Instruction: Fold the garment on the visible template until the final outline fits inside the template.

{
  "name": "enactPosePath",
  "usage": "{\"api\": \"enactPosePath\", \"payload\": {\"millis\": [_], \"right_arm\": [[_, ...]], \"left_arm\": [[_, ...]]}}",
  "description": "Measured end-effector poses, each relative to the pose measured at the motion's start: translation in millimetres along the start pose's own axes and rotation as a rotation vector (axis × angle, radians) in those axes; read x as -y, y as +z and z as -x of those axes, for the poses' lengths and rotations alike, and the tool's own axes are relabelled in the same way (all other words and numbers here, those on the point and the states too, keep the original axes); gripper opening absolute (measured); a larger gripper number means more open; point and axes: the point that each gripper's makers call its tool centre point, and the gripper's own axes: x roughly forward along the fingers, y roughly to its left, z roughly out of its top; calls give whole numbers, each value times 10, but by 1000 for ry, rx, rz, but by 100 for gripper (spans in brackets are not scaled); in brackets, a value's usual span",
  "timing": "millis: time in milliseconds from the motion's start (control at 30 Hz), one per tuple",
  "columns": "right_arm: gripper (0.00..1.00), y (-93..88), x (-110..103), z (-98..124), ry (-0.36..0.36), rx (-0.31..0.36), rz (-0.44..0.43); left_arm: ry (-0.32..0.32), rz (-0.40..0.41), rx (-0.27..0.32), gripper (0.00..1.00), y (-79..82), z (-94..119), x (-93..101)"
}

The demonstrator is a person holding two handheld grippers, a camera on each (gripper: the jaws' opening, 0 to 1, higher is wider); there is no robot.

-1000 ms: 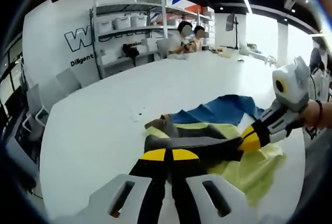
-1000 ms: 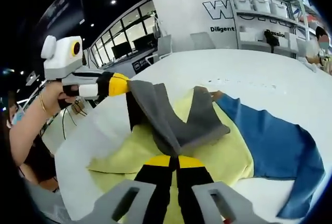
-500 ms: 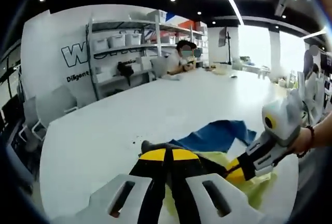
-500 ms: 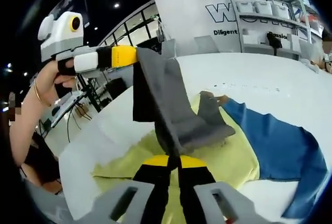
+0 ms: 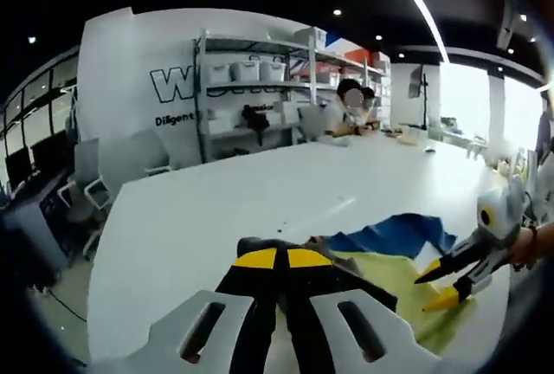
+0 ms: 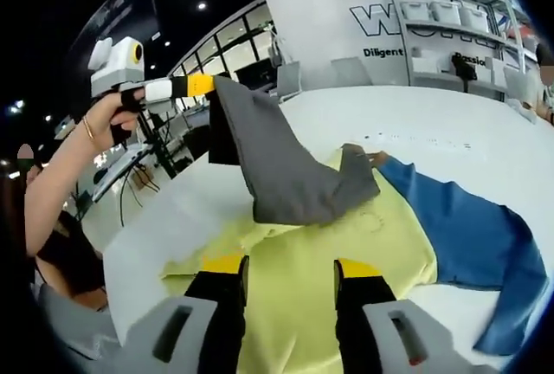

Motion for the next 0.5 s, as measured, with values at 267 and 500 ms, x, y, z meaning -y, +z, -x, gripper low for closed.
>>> {"api": "enactPosePath", "payload": {"millis": [267,500], "right_arm": [[36,-143,-39,69,6,-14,-2],[36,-218,-25,125,0,-27,-4]], "left_arm": [[157,92,-4,0,-198,276,-614],[271,96,-108,0,-609,463,-964]]}}
